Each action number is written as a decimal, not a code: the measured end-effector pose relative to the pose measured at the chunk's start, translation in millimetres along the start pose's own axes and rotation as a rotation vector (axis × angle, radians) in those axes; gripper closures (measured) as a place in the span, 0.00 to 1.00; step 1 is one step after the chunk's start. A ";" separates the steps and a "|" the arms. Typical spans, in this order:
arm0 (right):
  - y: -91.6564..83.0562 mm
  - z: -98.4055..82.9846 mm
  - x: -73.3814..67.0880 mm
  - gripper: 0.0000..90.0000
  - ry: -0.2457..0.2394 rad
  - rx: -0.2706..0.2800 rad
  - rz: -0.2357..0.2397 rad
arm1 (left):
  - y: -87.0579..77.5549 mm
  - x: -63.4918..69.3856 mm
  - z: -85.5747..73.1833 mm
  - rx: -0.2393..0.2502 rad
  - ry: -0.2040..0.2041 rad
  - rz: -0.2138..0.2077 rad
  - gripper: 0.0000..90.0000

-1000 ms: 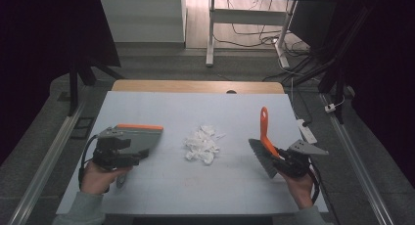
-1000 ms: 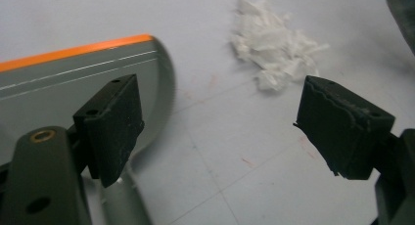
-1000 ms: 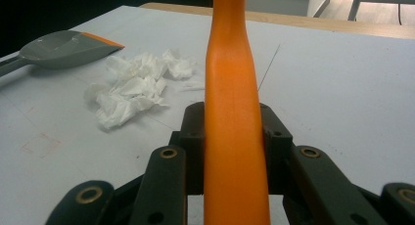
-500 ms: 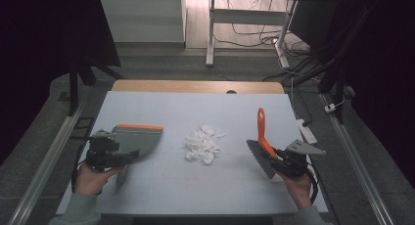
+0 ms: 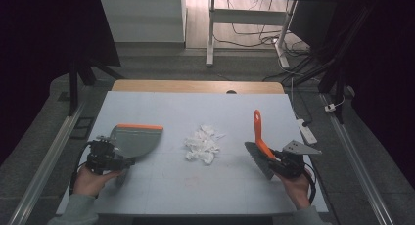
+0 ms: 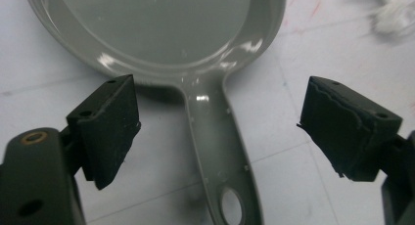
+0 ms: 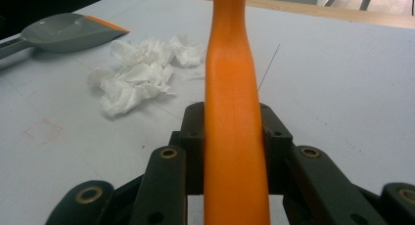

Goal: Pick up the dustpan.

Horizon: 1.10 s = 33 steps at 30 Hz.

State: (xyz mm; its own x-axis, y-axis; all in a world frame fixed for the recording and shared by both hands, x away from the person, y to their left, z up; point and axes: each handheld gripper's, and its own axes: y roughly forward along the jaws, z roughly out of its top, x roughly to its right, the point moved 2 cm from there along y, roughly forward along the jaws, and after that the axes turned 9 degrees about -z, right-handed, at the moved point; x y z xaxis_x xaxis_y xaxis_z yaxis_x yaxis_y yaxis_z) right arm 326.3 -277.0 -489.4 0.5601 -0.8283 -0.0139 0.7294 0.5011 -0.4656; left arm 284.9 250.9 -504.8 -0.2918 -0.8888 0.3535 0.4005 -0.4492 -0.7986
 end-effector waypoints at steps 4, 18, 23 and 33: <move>1.3 -1.1 0.2 0.78 -0.002 -0.006 0.002 | 6.1 -4.3 -1.9 -0.022 -0.018 -0.010 0.17; 1.3 -1.1 0.4 0.78 0.001 -0.002 0.001 | 26.0 -9.1 -4.8 -0.069 -0.057 -0.004 0.19; 1.1 -0.9 0.1 0.78 0.000 -0.001 0.000 | 33.2 -8.5 -5.5 -0.084 -0.065 -0.012 0.23; 1.4 -1.1 -0.6 0.78 -0.004 -0.002 -0.003 | 35.9 -10.1 -4.8 -0.066 -0.088 0.013 0.36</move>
State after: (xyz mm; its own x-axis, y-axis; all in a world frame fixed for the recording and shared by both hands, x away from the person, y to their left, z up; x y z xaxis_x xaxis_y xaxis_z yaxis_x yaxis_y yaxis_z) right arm 326.6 -276.1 -491.0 0.5597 -0.8286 -0.0091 0.7301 0.4983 -0.4676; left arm 298.0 244.2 -539.4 -0.2086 -0.9002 0.3824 0.3449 -0.4336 -0.8325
